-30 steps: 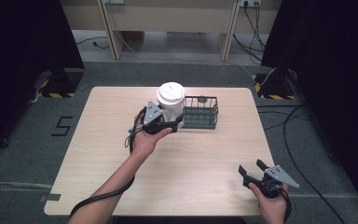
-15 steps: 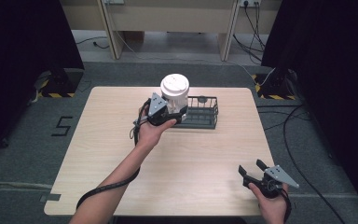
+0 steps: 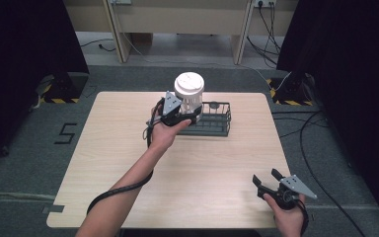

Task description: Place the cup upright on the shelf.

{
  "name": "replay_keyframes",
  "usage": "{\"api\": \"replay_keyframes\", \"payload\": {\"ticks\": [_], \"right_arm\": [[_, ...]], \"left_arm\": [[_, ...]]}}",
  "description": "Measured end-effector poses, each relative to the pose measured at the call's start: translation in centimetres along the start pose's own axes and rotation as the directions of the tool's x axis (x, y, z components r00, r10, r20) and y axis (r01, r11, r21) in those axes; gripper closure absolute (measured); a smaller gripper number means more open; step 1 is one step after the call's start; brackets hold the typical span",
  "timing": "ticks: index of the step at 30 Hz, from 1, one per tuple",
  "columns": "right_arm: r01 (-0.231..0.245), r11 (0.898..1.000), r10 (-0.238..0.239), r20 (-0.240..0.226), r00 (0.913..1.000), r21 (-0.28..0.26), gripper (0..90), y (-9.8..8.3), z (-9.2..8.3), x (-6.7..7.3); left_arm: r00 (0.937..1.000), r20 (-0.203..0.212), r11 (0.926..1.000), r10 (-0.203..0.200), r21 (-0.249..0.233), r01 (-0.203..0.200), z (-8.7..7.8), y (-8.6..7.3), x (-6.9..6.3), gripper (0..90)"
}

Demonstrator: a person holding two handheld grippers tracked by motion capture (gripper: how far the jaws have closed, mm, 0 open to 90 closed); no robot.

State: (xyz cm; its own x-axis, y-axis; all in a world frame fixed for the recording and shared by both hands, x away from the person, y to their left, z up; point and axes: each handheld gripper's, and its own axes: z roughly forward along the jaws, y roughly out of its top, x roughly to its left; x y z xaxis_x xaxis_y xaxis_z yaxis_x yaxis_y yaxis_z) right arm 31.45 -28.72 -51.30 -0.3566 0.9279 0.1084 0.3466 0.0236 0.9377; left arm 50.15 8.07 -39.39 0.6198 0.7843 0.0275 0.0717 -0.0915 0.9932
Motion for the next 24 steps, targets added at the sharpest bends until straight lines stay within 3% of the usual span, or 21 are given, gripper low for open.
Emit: {"api": "replay_keyframes", "payload": {"ticks": [24], "right_arm": [[-0.004, 1.0, 0.004, -0.007, 1.0, 0.001, 19.2, 0.0, 0.0, -0.1]], "left_arm": [[0.9978, -0.049, 0.9974, -0.045, 0.054, 0.048, 4.7, -1.4, 1.1, 17.9]]}}
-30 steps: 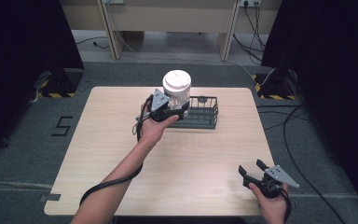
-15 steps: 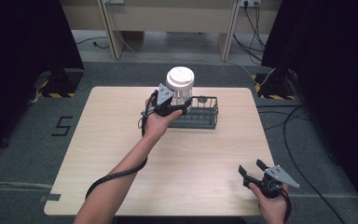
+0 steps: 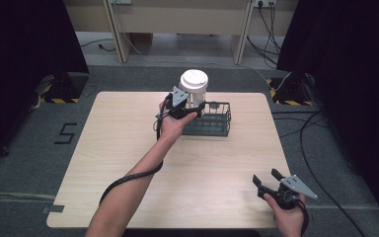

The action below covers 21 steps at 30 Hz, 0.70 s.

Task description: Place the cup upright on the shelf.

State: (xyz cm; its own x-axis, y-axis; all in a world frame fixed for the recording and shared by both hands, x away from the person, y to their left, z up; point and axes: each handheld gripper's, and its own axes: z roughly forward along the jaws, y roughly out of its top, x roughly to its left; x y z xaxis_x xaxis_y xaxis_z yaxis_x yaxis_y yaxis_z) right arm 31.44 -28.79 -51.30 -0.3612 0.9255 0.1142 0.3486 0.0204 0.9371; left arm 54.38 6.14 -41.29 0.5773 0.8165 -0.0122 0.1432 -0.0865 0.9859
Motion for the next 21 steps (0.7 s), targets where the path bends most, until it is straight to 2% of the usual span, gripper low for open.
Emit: {"api": "replay_keyframes", "payload": {"ticks": [10, 21], "right_arm": [[0.0, 1.0, 0.0, -0.002, 1.0, -0.002, 19.3, 0.0, 0.0, 0.0], [0.002, 1.0, -0.002, -0.004, 1.0, 0.0, 19.4, 0.0, 0.0, 0.0]], "left_arm": [[0.9999, -0.014, 0.9998, -0.006, 0.019, 0.006, 1.7, -0.3, -0.1, 17.8], [0.9997, -0.019, 0.9993, -0.015, 0.034, 0.015, 2.8, -0.8, -0.3, 17.9]]}}
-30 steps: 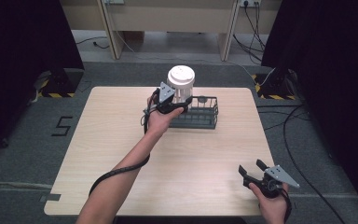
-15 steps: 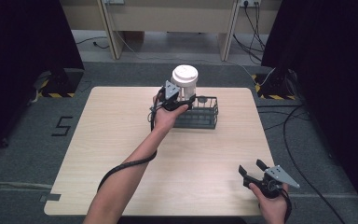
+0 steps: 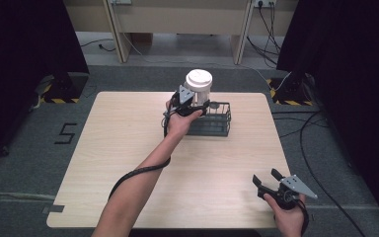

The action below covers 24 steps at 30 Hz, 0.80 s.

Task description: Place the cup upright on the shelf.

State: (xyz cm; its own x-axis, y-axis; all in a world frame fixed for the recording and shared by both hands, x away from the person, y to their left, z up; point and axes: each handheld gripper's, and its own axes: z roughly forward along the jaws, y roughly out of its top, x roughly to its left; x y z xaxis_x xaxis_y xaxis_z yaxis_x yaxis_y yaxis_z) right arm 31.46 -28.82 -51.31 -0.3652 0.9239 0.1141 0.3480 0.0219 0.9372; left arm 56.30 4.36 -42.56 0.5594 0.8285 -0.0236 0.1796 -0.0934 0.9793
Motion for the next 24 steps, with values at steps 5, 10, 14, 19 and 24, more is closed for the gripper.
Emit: {"api": "replay_keyframes", "payload": {"ticks": [5, 10, 14, 19, 24], "right_arm": [[-0.001, 1.0, 0.001, -0.001, 1.0, 0.0, 19.5, 0.0, 0.0, 0.0], [-0.004, 1.0, 0.004, -0.003, 1.0, 0.001, 19.5, 0.0, 0.0, 0.0], [-0.002, 1.0, 0.002, -0.004, 1.0, 0.0, 19.6, 0.0, 0.0, 0.0], [-0.002, 1.0, 0.002, -0.004, 1.0, 0.0, 19.6, 0.0, 0.0, 0.0], [-0.002, 1.0, 0.002, -0.005, 1.0, 0.001, 19.7, 0.0, 0.0, 0.0]], "left_arm": [[1.0, -0.004, 0.9999, -0.006, 0.014, 0.006, 0.4, -0.5, -0.2, 17.9], [0.9999, -0.005, 0.9996, -0.012, 0.024, 0.012, 0.8, -1.0, -0.3, 17.8], [0.9999, -0.007, 0.9992, -0.011, 0.037, 0.011, 1.0, -1.4, -0.5, 17.8], [0.9999, -0.015, 0.9986, -0.006, 0.053, 0.006, 1.2, -1.9, -0.6, 17.8], [0.9998, -0.022, 0.9977, -0.001, 0.068, 0.002, 1.3, -2.4, -0.7, 17.8]]}}
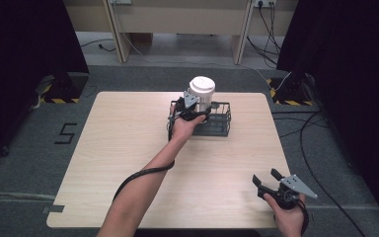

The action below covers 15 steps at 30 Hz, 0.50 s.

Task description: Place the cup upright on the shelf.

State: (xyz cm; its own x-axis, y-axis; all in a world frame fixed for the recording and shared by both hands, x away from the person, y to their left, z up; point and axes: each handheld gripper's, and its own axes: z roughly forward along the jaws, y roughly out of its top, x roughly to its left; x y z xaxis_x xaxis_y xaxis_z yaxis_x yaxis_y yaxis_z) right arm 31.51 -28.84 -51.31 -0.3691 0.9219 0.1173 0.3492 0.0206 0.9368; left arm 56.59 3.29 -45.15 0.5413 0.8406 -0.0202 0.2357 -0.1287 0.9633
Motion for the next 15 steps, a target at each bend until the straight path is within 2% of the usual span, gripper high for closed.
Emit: {"api": "replay_keyframes", "payload": {"ticks": [11, 15], "right_arm": [[0.0, 1.0, 0.0, -0.002, 1.0, 0.0, 19.7, 0.01, 0.03, 0.0], [0.003, 1.0, -0.003, -0.002, 1.0, 0.002, 19.7, 0.02, 0.04, 0.0]], "left_arm": [[1.0, -0.007, 0.9999, 0.003, 0.015, -0.003, 0.17, -0.36, -0.05, 17.7], [0.9995, -0.01, 0.9992, 0.03, 0.027, -0.03, 0.19, -0.4, -0.19, 17.6]]}}
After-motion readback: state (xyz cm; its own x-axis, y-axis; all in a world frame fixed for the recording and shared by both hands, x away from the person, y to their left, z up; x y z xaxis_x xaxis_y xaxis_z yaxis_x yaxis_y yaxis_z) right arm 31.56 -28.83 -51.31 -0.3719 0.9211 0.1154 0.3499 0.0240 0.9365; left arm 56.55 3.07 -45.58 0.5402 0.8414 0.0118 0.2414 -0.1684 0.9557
